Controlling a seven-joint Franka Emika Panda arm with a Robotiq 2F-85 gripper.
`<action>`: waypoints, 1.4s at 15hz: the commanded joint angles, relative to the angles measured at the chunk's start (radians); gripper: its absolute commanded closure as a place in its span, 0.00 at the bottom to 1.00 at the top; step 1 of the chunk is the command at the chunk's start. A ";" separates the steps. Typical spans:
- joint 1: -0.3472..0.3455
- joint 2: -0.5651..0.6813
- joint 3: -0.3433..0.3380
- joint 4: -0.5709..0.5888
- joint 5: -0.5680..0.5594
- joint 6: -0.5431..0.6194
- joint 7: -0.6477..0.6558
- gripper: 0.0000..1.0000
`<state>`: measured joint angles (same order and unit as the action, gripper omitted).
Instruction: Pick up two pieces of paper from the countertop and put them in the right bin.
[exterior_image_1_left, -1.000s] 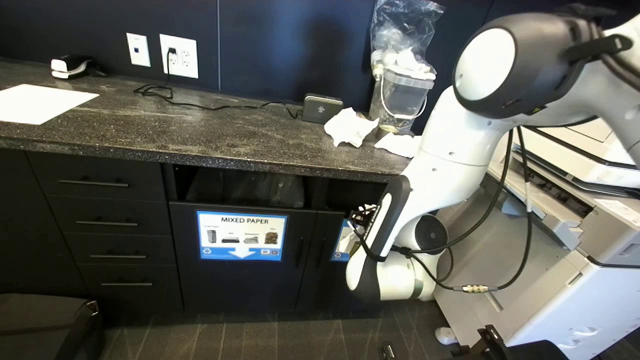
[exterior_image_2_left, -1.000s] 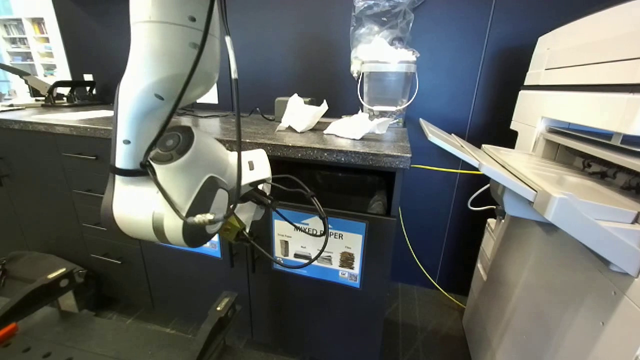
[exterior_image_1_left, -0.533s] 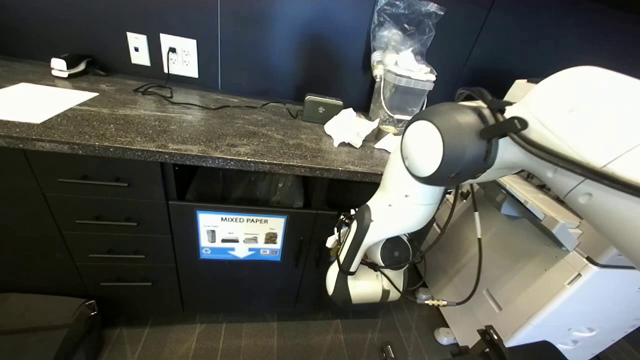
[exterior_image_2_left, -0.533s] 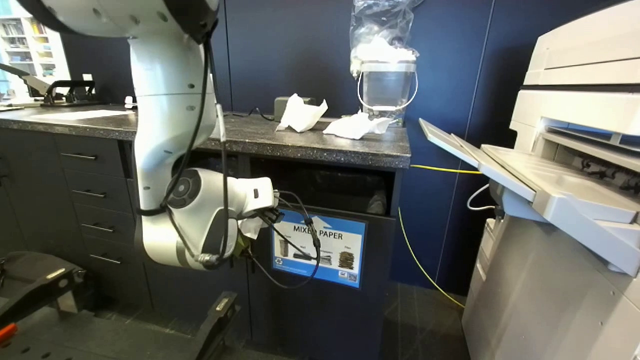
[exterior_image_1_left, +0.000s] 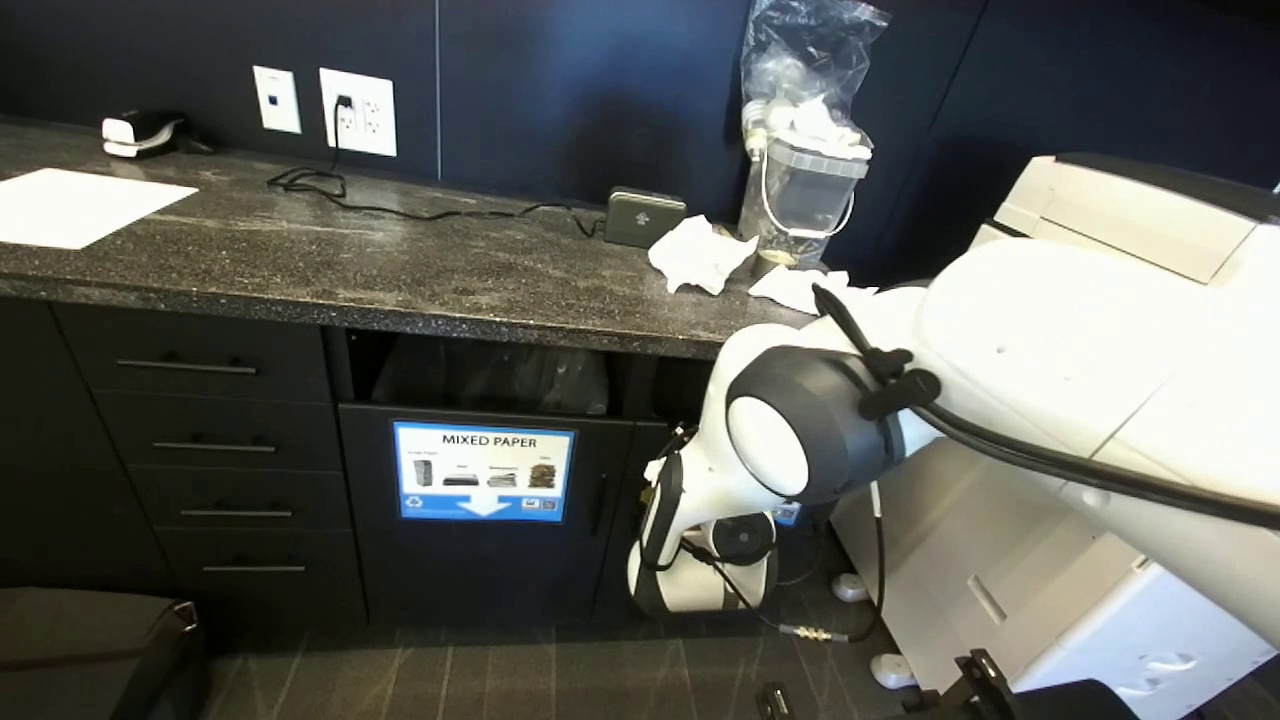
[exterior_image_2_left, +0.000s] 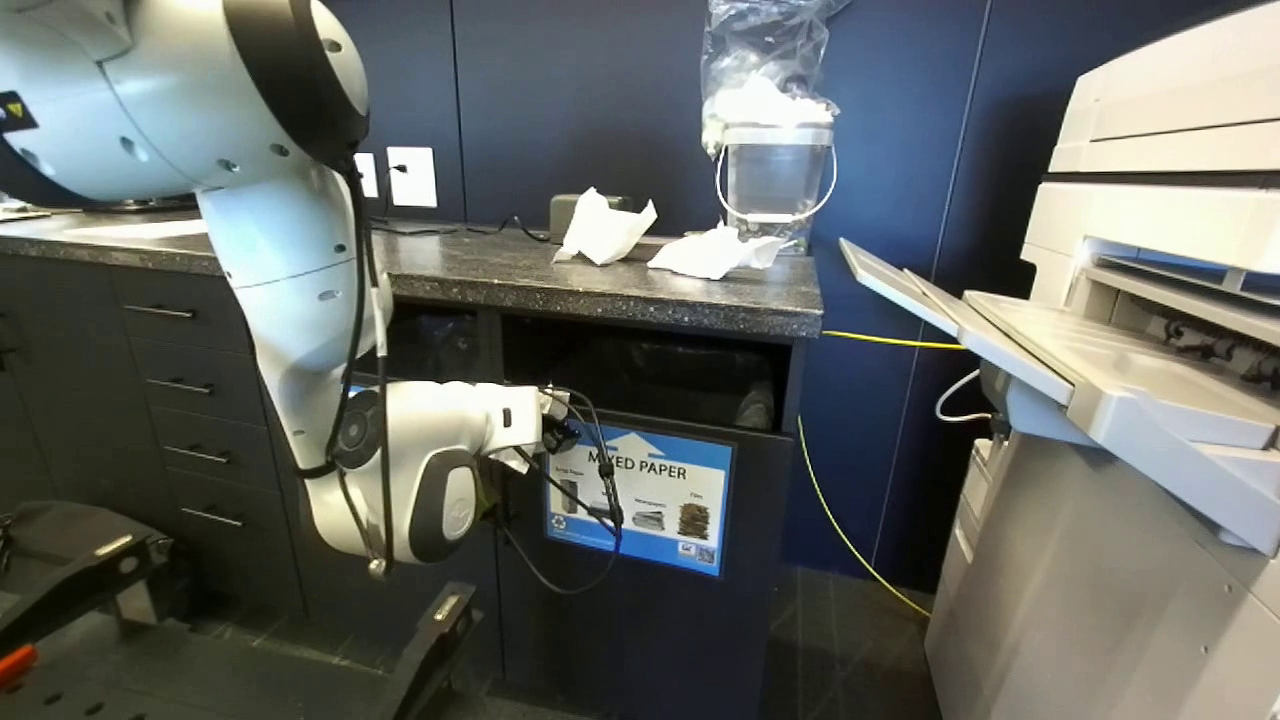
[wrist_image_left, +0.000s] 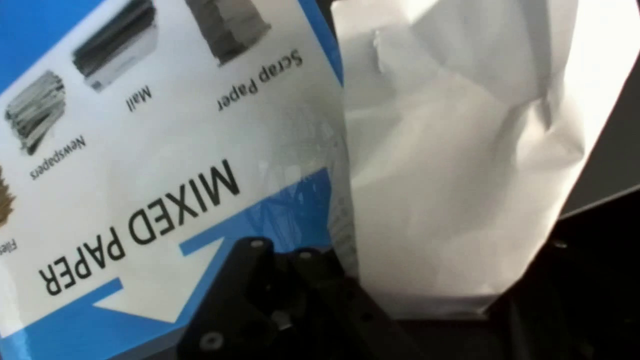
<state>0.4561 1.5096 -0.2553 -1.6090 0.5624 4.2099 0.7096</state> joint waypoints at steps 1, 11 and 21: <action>0.137 -0.002 -0.153 0.017 0.126 0.010 0.117 0.96; 0.215 -0.019 -0.239 0.003 0.262 0.019 0.175 0.95; 0.085 -0.024 -0.133 0.060 0.234 0.009 0.087 0.95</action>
<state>0.5408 1.4860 -0.3702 -1.5696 0.7768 4.2192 0.8143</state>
